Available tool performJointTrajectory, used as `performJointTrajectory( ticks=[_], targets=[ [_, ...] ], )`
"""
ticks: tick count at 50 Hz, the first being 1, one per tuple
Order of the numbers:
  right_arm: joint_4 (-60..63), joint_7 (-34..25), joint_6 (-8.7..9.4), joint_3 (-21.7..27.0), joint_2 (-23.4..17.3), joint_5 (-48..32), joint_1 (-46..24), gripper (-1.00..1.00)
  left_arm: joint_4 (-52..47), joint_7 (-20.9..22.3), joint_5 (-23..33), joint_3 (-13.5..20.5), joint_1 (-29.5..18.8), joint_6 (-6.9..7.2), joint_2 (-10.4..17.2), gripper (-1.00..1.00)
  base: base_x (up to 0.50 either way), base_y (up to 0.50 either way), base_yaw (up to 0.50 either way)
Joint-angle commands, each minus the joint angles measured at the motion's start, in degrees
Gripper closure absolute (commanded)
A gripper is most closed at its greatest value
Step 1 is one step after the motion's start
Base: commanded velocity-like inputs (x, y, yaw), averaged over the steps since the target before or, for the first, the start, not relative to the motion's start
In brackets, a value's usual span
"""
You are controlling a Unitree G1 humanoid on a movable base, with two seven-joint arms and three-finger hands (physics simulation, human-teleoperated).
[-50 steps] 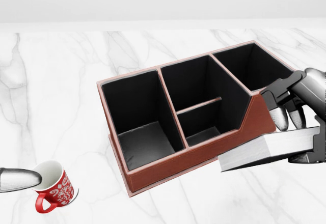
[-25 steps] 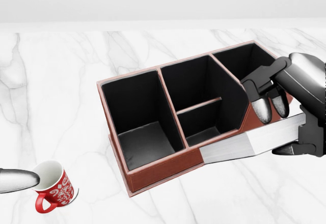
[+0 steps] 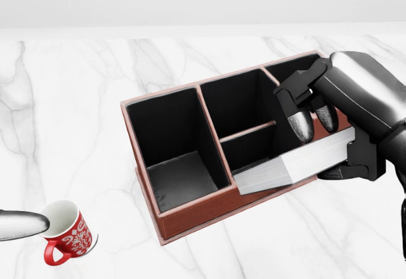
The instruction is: Pick up the book and place it in the back compartment of the caddy.
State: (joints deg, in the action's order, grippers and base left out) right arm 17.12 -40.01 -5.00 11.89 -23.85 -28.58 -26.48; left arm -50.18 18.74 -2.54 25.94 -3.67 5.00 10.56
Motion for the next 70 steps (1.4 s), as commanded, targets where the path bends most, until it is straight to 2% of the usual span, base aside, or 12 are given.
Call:
performJointTrajectory(
  ticks=[1,19,37,49,57,70],
  targets=[
    [-3.13,0.01,0.0,-1.89,1.23,-4.87,-3.64,1.0,0.16,0.01,-0.01,0.03,0.01,0.0,-0.01,-0.94,0.0,0.0,0.0],
    [-11.17,0.01,0.0,-5.03,3.79,-15.38,-8.48,1.0,-0.15,0.02,-0.13,0.19,-0.08,0.0,0.12,-0.95,0.0,0.0,0.0],
    [-19.51,0.01,0.0,-7.61,5.77,-18.59,-15.61,1.0,-0.51,0.06,-0.17,0.34,-0.19,0.0,0.16,-0.95,0.0,0.0,0.0],
    [-27.25,3.08,0.0,-9.0,6.81,-21.39,-21.21,1.0,-0.23,-0.09,-0.02,-0.18,-0.27,0.0,0.16,-0.95,0.0,0.0,0.0],
    [-33.88,7.53,0.0,-9.76,6.74,-24.94,-23.23,1.0,-0.16,-0.06,0.09,-0.34,-0.17,0.0,0.03,-0.95,0.0,0.0,0.0],
    [-36.48,9.14,0.0,-9.92,6.68,-27.14,-25.23,1.0,0.25,-0.04,0.35,-0.61,-0.21,0.0,-0.02,-0.95,0.0,0.0,0.0]
  ],
)
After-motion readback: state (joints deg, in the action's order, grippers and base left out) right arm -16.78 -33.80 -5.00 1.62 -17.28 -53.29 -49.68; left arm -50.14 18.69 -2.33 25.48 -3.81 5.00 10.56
